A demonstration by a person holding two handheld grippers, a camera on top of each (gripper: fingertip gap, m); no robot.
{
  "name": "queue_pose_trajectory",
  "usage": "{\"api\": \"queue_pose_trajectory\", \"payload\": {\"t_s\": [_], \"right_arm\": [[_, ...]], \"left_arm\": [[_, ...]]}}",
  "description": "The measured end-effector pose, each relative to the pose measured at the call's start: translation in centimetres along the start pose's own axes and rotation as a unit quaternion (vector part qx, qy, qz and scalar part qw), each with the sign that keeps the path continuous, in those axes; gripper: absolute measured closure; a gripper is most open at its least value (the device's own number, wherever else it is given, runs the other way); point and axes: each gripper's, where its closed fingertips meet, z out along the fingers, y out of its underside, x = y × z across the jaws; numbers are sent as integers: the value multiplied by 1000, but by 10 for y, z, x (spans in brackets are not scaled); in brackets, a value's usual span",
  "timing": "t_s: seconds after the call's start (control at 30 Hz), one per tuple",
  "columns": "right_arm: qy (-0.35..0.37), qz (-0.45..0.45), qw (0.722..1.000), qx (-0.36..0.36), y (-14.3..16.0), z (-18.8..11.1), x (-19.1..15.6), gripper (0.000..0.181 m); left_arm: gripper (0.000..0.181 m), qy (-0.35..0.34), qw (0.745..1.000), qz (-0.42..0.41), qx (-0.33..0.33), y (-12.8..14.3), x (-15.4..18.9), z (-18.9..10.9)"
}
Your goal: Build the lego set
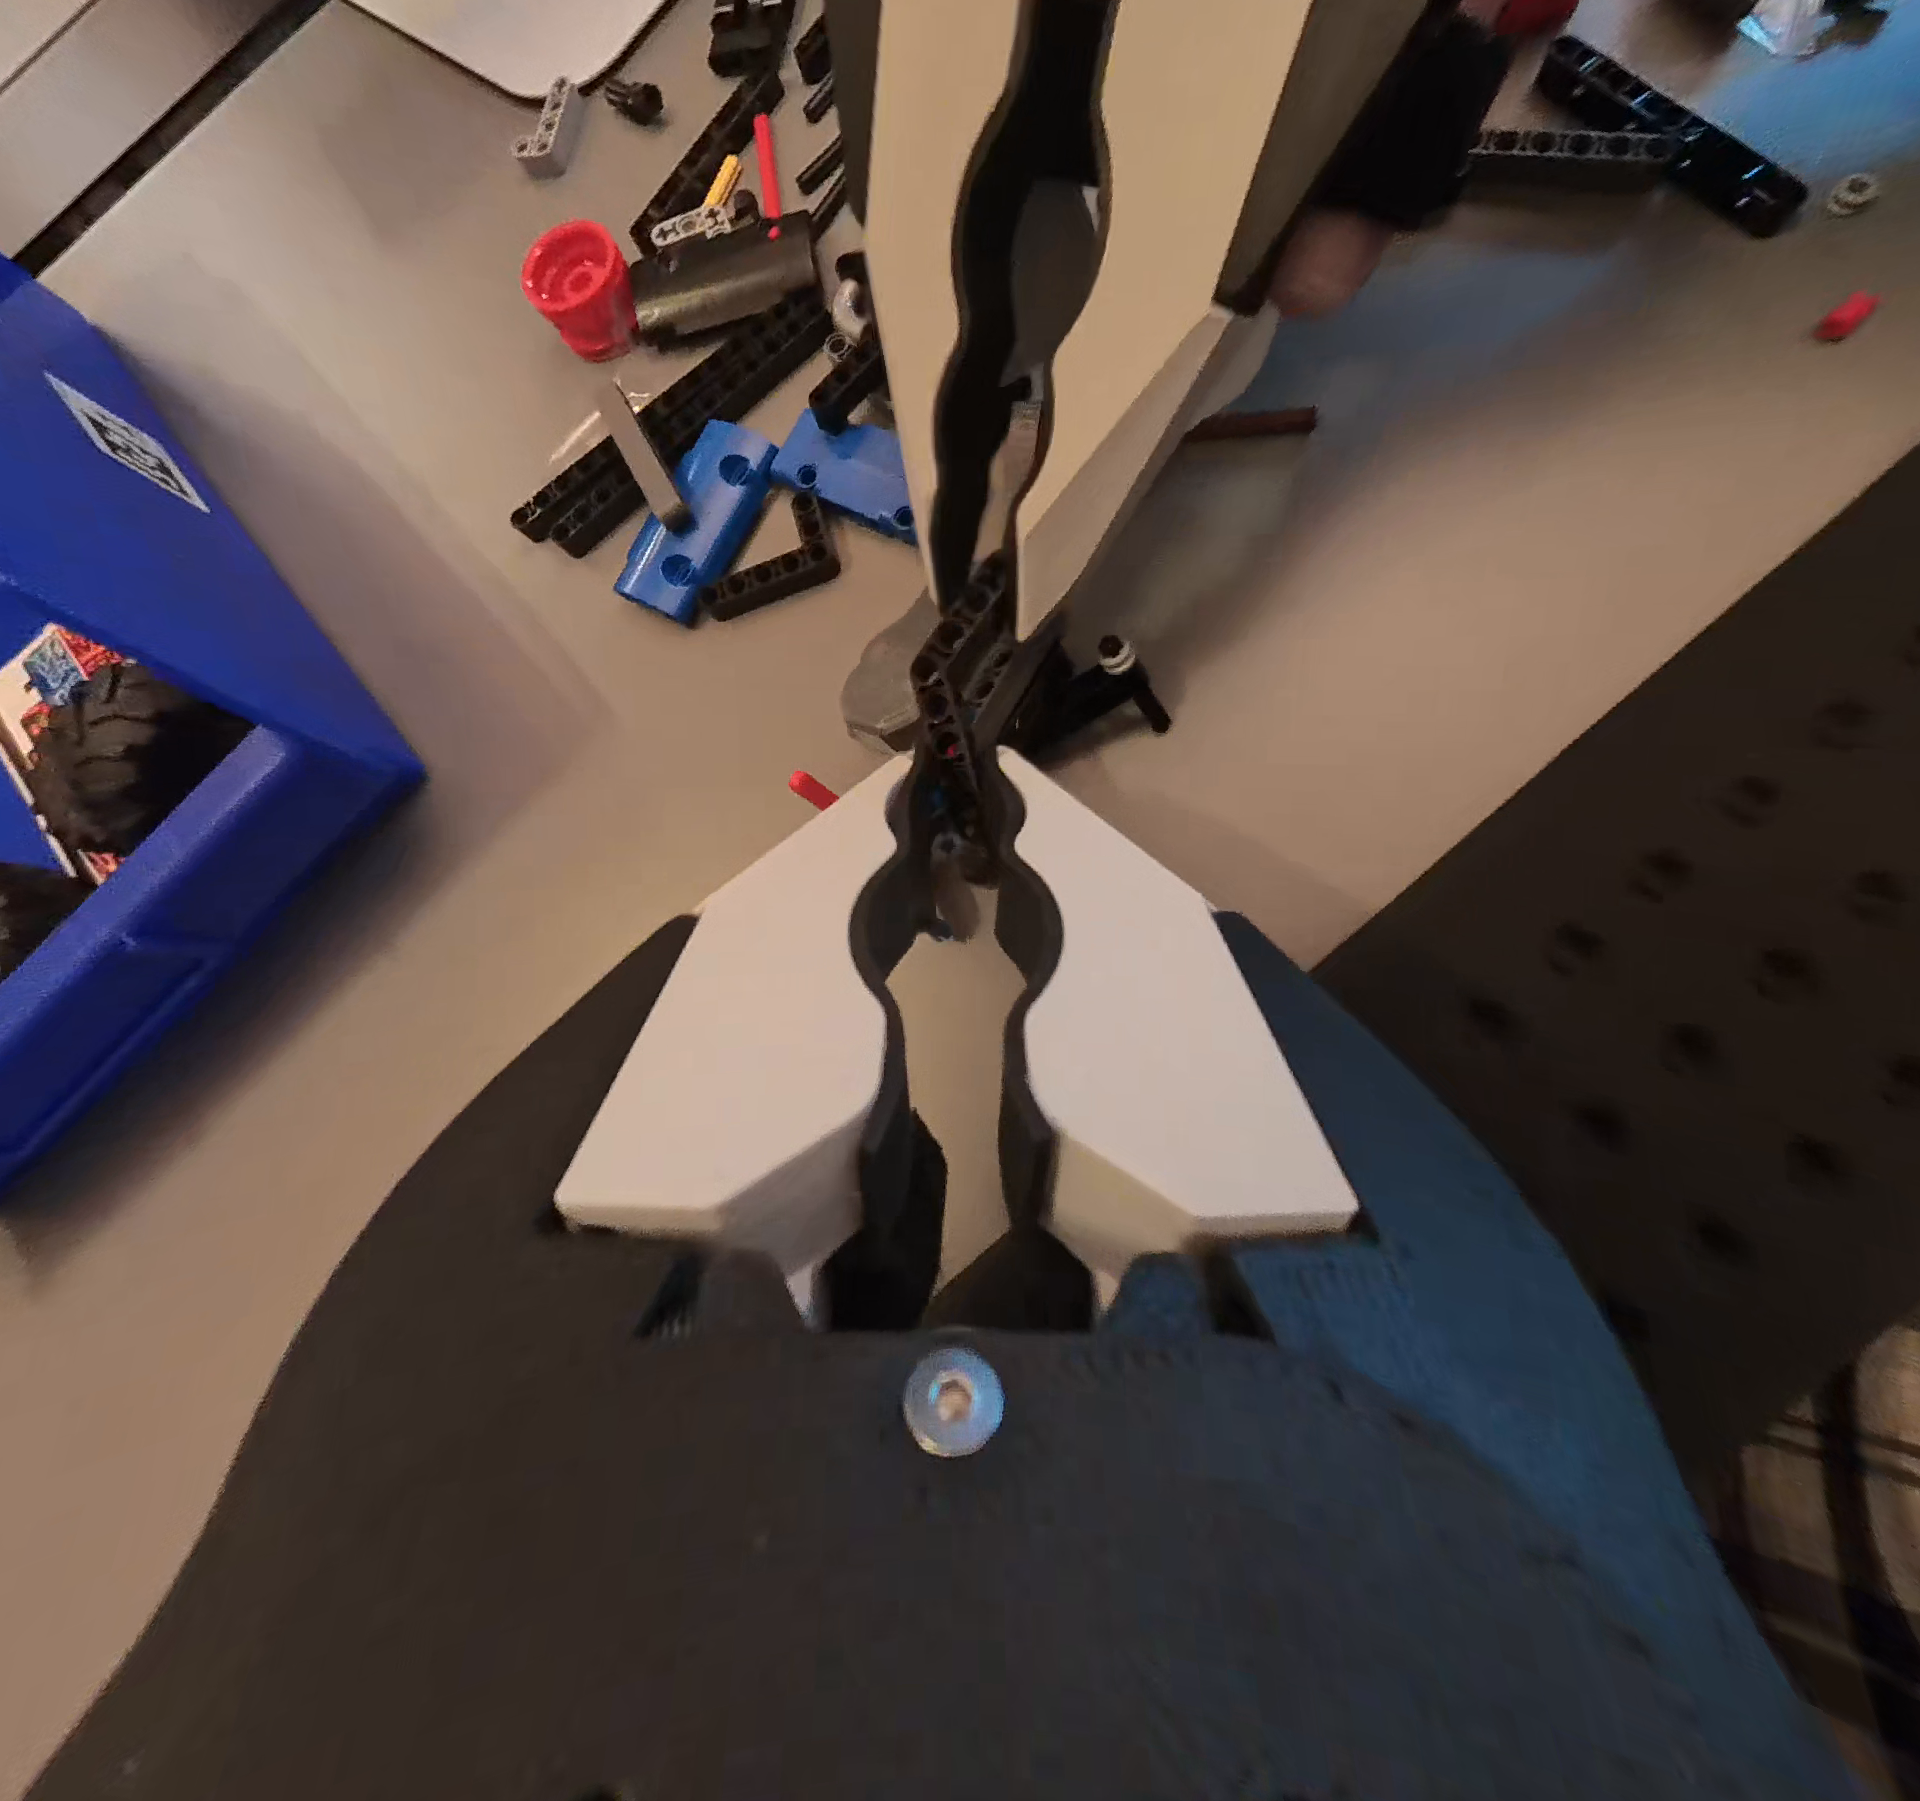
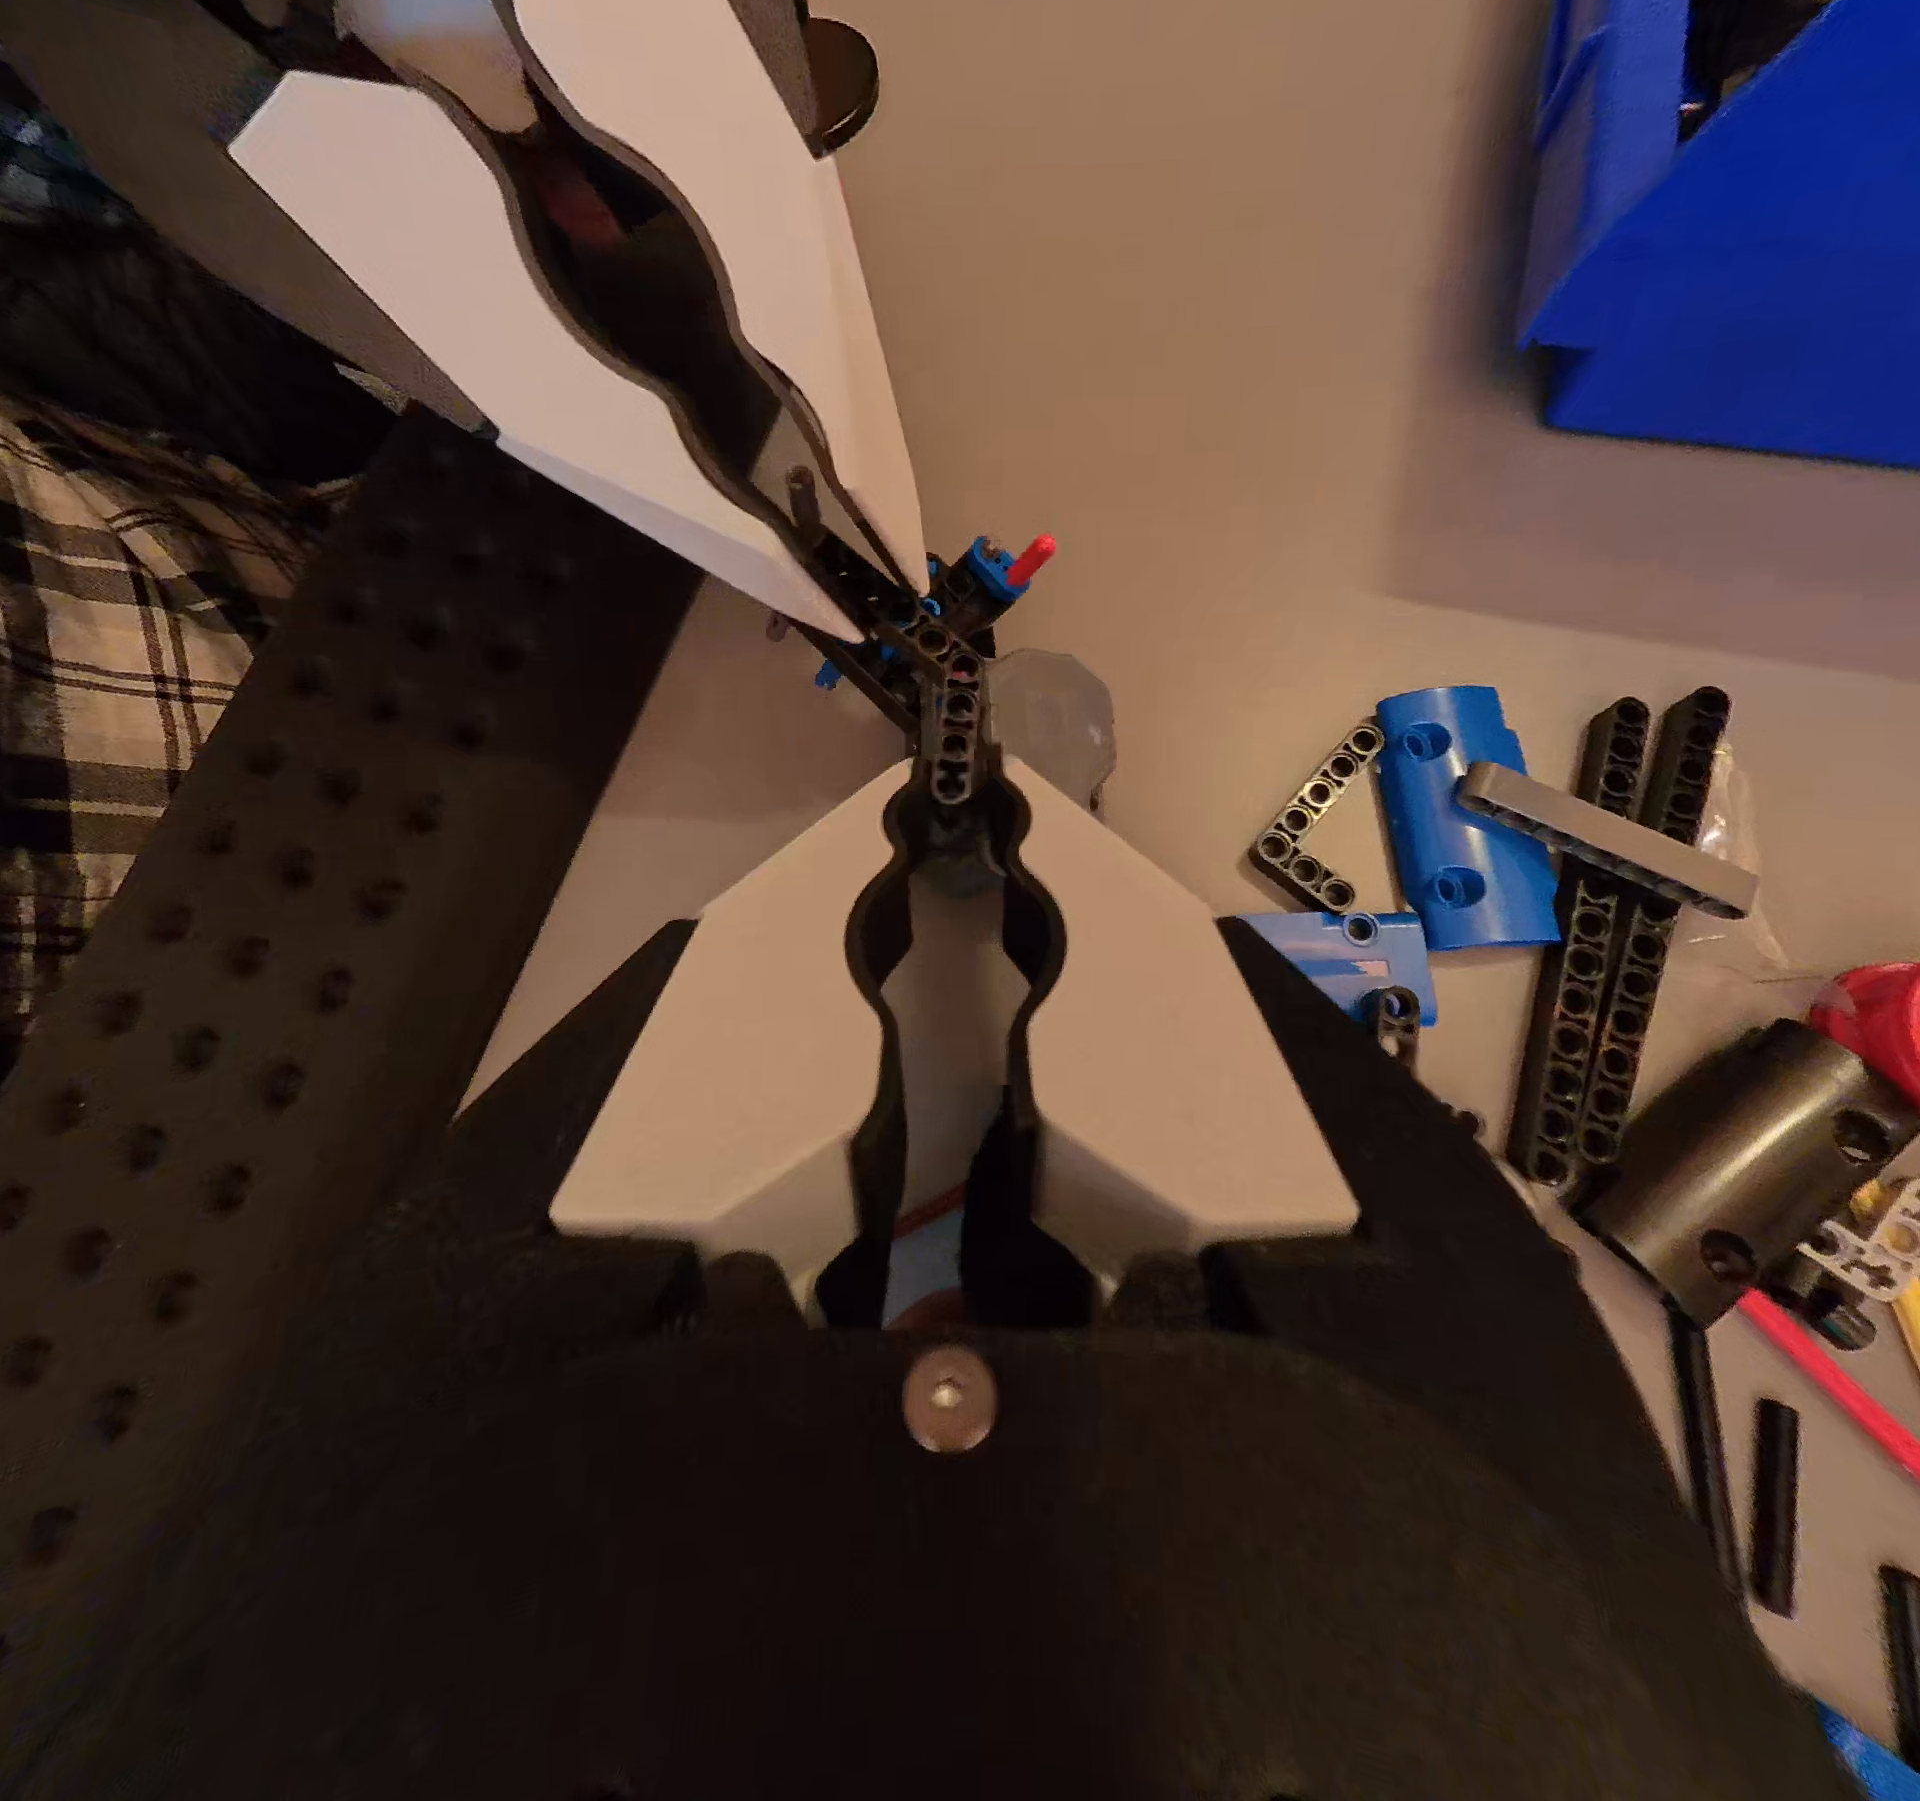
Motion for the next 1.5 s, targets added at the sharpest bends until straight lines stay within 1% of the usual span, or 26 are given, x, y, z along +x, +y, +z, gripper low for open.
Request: {"api": "queue_pose_trajectory", "payload": {"t_s": [0.07, 0.13, 0.27, 0.33, 0.37, 0.43, 0.5, 0.63, 0.7, 0.77, 0.83, 0.87, 0.93, 0.97, 1.03, 1.07, 1.13, 1.17, 1.23, 1.27, 1.33, 1.4, 1.43, 1.47, 1.5], "right_arm": [[8, -7, 1000, 1, -4, -7, 2, 164], [13, -16, 1000, 16, -12, -13, 1, 162], [44, -68, 997, 17, -20, -8, -1, 174], [46, -71, 996, -4, -16, -8, -1, 175], [59, -75, 995, -17, -13, -11, 3, 174], [69, -79, 994, -19, -12, -13, 7, 180], [63, -83, 994, -8, -13, -9, 5, 181], [83, -106, 990, -38, -5, 3, 9, 181], [91, -110, 989, -40, -5, -1, 11, 181], [85, -104, 991, -14, -15, -15, 7, 181], [67, -95, 993, 17, -30, -24, -3, 172], [66, -96, 993, 11, -31, -23, -7, 168], [77, -107, 991, -29, -22, -11, -7, 157], [88, -112, 989, -42, -18, -5, -5, 158], [125, -118, 983, -60, -13, 0, 7, 173], [130, -117, 983, -59, -13, 0, 10, 176], [121, -97, 987, -47, -13, 0, 11, 177], [112, -85, 989, -39, -12, 0, 11, 176], [94, -60, 994, -23, -11, 0, 12, 176], [85, -48, 995, -16, -11, 1, 13, 176], [65, -26, 998, -2, -10, 2, 13, 176], [46, -6, 999, 7, -9, 3, 13, 176], [40, -1, 999, 10, -9, 3, 13, 176], [35, 4, 999, 10, -9, 5, 14, 176], [28, 7, 1000, 8, -7, 6, 13, 176]], "left_arm": [[176, -5, 1000, -7, -9, 1, -1, 0], [176, -12, 1000, -6, -16, 2, -2, 0], [176, -6, 1000, -9, -27, 0, -2, 2], [176, 1, 999, -8, -35, 0, -1, 2], [176, 4, 999, -10, -39, -1, -1, 2], [176, 5, 999, -7, -49, 0, -1, 3], [176, 3, 999, -7, -53, 0, -1, 4], [176, -1, 998, -4, -62, 0, -2, 6], [176, -5, 998, 0, -67, 0, -3, 6], [176, -3, 998, -1, -68, 0, -3, 7], [176, -1, 998, -3, -69, -1, -3, 7], [176, -1, 997, -3, -71, -1, -4, 7], [176, -3, 997, -1, -74, -1, -4, 8], [176, -2, 997, -1, -75, -1, -4, 8], [176, -4, 997, -1, -71, -3, -5, 8], [175, -2, 998, -1, -69, -4, -5, 8], [173, -10, 998, 9, -59, -5, -6, 8], [168, -17, 999, 5, -50, -6, -8, 7], [151, -28, 999, -5, -34, -5, -12, 2], [148, -27, 999, -13, -30, -2, -12, -1], [147, 4, 999, -40, -24, 5, -4, -3], [153, 17, 998, -60, -11, 9, 0, -3], [158, 21, 998, -65, -5, 9, 1, -2], [168, 24, 997, -72, 7, 6, 2, -3], [175, 17, 997, -77, 15, 4, 0, -3]]}}
